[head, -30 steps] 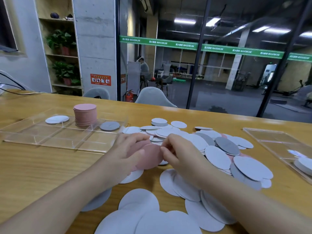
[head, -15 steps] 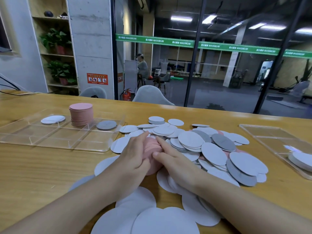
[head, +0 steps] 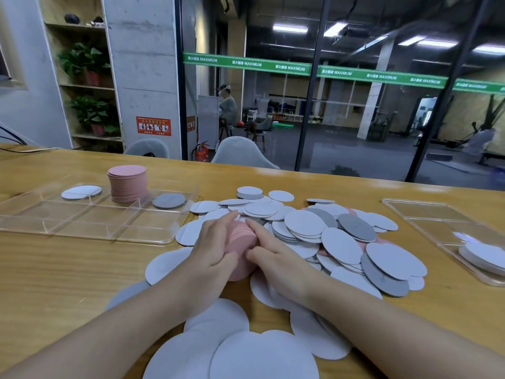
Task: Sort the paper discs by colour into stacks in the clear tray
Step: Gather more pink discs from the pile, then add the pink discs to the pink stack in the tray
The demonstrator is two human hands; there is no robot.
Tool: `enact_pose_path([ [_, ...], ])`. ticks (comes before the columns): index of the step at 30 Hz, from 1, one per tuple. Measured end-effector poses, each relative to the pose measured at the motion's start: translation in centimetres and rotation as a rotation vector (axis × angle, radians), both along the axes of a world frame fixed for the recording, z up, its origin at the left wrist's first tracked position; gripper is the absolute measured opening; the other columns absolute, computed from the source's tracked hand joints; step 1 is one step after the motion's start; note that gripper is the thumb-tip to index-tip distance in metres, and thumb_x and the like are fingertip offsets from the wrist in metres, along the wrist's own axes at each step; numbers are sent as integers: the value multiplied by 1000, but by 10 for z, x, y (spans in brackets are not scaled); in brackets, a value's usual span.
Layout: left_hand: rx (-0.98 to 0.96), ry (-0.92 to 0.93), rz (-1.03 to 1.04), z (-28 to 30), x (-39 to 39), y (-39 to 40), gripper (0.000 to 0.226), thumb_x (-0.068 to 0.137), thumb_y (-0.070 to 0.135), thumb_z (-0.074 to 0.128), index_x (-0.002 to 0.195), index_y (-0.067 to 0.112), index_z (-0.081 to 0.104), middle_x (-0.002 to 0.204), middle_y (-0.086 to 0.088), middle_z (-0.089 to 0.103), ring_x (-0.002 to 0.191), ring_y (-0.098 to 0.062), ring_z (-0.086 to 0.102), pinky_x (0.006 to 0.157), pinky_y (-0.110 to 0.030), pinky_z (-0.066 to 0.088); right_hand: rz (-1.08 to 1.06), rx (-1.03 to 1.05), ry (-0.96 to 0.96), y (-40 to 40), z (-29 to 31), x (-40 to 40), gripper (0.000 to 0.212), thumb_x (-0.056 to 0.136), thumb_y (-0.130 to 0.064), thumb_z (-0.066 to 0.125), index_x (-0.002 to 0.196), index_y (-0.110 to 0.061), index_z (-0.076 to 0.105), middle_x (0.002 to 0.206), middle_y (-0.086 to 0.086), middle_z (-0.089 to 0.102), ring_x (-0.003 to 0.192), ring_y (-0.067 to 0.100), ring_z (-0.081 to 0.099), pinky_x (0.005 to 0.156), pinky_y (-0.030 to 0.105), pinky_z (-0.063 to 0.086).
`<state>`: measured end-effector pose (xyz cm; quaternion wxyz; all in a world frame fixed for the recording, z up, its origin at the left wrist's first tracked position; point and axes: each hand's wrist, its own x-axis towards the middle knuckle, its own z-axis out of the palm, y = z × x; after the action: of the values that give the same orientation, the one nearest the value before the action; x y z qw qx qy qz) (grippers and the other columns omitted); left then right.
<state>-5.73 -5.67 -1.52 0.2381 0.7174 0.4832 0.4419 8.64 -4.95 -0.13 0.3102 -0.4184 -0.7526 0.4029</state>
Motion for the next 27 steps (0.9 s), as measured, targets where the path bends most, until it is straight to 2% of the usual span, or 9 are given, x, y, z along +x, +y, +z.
enact_pose_path([
  [3, -32, -28, -14, -1, 0, 1, 70, 64, 24, 36, 130, 45, 25, 124, 12, 29, 104, 14, 31, 86, 5, 22, 16, 18, -46, 1, 2, 3, 61, 82, -15, 39, 142, -16, 30, 144, -1, 41, 121, -2, 41, 105, 18, 31],
  [5, -66, 9, -57, 0, -3, 1, 66, 65, 26, 34, 126, 50, 23, 127, 16, 27, 111, 13, 26, 98, -8, 23, 32, 26, -71, -1, 7, 6, 49, 90, 1, 36, 139, -9, 32, 141, 5, 42, 106, -7, 46, 87, -2, 30],
  [7, -75, 60, -77, 0, -7, 0, 65, 66, 26, 34, 124, 52, 21, 128, 20, 25, 120, 8, 21, 109, -22, 21, 52, 33, -85, -3, 10, 9, 53, 93, 5, 34, 144, -7, 24, 143, -3, 39, 114, -7, 41, 79, -9, 25],
  [9, -83, 86, -85, 1, -9, 0, 65, 65, 25, 33, 121, 55, 22, 125, 25, 25, 125, 5, 20, 112, -27, 21, 60, 48, -99, 0, 7, 10, 59, 95, 2, 36, 148, -15, 17, 137, -22, 33, 119, -15, 35, 84, -8, 22],
  [13, -97, 17, -116, 4, -11, -4, 65, 65, 20, 33, 116, 60, 26, 120, 40, 22, 120, 12, 25, 109, -22, 24, 48, 103, -96, 3, 1, 10, 51, 96, -5, 40, 137, -32, 28, 133, -26, 39, 112, -23, 36, 91, -1, 26],
  [17, 8, 60, -92, 7, -14, -7, 64, 82, 5, 35, 119, 58, 27, 136, 20, 23, 118, 28, 13, 94, 5, 16, -24, 128, 18, 4, -5, 9, 42, 93, -6, 53, 128, -27, 45, 124, -11, 57, 114, 3, 53, 96, 20, 44],
  [22, 190, 434, -80, 12, -19, -14, 77, 86, 20, 53, 128, 67, 10, 142, 28, -3, 136, 7, 6, 99, 1, 11, -149, 211, 115, 9, 10, 8, 34, 86, -8, 62, 116, -23, 59, 107, -8, 67, 99, 7, 62, 80, 22, 52],
  [25, 241, 571, -3, 21, -23, -13, 81, 85, 31, 62, 131, 59, 2, 144, 22, -13, 137, -2, 2, 106, -13, 16, -129, 215, 171, 12, 25, 3, 25, 84, -10, 65, 107, -21, 67, 94, -6, 72, 88, 6, 66, 76, 19, 53],
  [27, 295, 600, 70, 29, -30, -7, 80, 82, 32, 66, 128, 50, 3, 142, 17, -7, 134, -6, 6, 100, -11, 16, -83, 157, 198, 14, 32, -8, 20, 83, -11, 67, 101, -19, 71, 90, -2, 73, 88, 11, 67, 78, 24, 54],
])
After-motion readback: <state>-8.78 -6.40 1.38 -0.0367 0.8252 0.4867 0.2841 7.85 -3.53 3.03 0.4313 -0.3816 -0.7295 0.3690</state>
